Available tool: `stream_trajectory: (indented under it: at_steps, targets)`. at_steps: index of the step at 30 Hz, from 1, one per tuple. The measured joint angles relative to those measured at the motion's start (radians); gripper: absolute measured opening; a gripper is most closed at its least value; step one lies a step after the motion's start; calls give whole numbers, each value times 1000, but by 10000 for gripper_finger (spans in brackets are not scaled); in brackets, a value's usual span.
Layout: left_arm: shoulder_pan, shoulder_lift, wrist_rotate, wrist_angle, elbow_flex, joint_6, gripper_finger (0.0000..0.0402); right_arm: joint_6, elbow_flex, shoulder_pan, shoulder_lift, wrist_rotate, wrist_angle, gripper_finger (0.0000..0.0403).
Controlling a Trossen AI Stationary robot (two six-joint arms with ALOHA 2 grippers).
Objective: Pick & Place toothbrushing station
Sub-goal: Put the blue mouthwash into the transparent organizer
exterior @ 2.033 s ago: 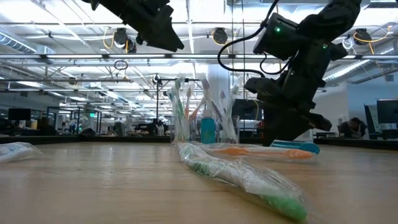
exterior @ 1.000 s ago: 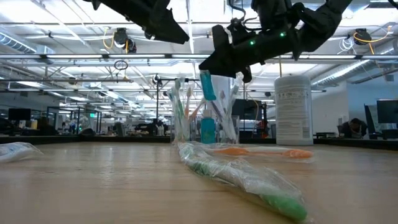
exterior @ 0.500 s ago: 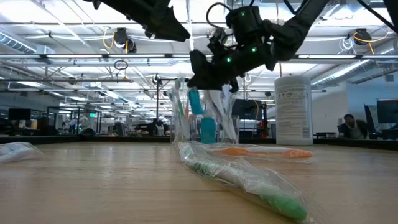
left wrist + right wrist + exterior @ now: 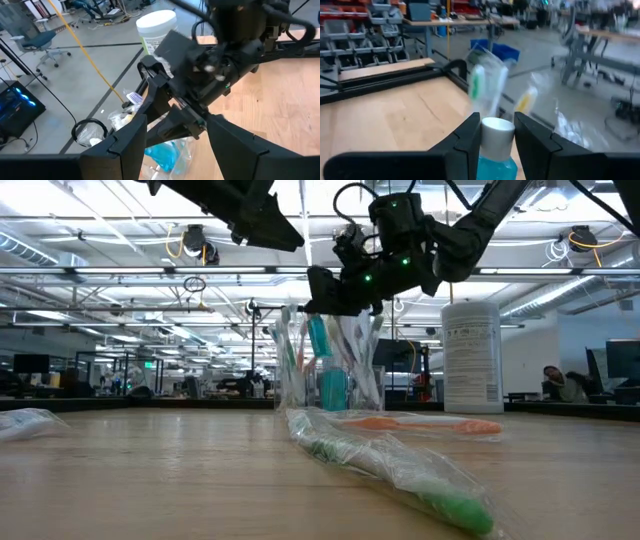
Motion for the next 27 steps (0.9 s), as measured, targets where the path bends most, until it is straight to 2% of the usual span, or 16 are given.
stream_trajectory:
  at_steps: [4, 18, 24, 27]
  targets:
    - [0, 0, 0, -2, 0, 0, 214, -38, 0, -5, -1, -74, 32, 96]
    - [0, 0, 0, -1, 0, 0, 214, -55, 0, -34, 21, -105, 27, 95]
    - [0, 0, 0, -1, 0, 4, 214, -66, -2, -64, 22, -260, 56, 95]
    - [0, 0, 0, -1, 0, 4, 214, -65, -2, -75, 22, -285, 45, 95]
